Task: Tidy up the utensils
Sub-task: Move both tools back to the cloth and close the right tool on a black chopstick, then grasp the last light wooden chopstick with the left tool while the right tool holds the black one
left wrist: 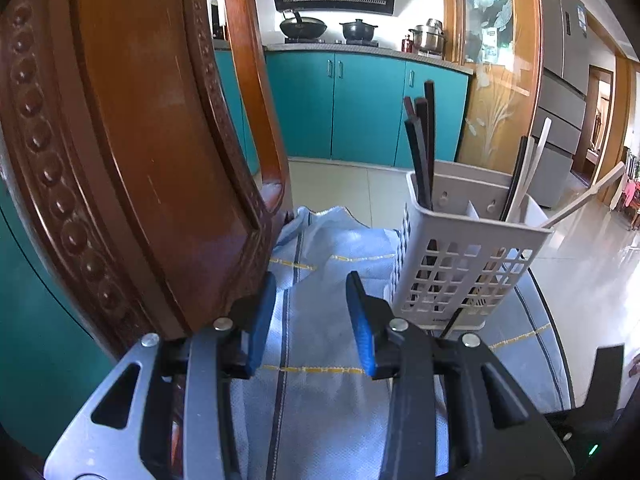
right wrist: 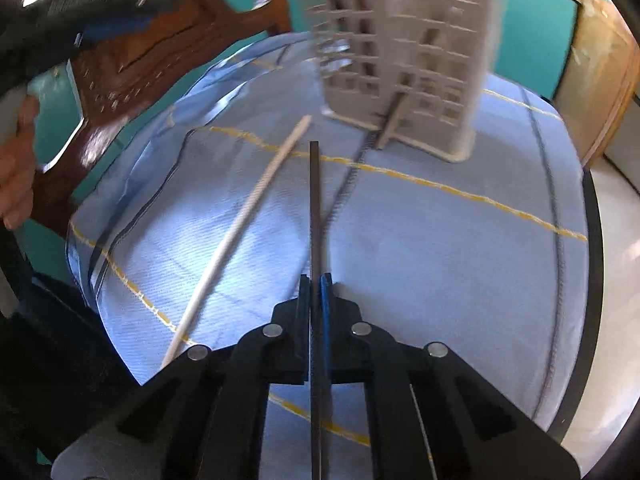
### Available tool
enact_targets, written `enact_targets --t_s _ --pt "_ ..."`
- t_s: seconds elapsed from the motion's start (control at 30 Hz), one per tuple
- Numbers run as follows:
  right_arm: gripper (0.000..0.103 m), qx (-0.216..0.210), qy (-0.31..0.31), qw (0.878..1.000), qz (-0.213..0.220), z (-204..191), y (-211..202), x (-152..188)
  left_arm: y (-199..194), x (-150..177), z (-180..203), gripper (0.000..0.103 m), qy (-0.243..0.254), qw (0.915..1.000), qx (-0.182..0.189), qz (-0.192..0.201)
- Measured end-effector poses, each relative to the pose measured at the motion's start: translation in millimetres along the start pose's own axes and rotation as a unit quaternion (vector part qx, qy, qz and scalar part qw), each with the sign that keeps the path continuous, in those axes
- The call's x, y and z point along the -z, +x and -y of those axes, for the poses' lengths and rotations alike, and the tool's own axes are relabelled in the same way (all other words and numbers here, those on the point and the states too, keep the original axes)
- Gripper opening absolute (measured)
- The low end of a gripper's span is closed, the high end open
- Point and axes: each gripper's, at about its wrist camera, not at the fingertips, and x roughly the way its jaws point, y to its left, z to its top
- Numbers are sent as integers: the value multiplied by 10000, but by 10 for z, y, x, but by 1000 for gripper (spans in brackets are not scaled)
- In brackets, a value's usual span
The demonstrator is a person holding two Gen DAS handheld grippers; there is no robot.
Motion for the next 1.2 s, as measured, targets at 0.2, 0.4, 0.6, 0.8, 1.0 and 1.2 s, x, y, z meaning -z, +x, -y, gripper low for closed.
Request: enact_targets --t_s 0.2,0.4,0.6,0.8,1.0,1.2 --pt "6 -1 906 9957 171 533 -151 121 96 81 96 40 50 9993 188 -322" --pt "6 -36 855 9960 269 542 -216 130 206 198 257 43 238 9974 257 -638" --pt "6 -96 500 9986 126 356 -110 120 336 356 354 48 345 9938 290 -1016" --pt "6 -93 429 9990 118 347 -106 131 436 477 379 48 364 9897 264 -1356" --pt "6 -121 449 9988 144 342 -107 120 483 529 398 51 336 9868 312 -1550" --pt "10 -133 569 9980 233 396 -166 123 514 562 429 55 367 9859 307 -1601"
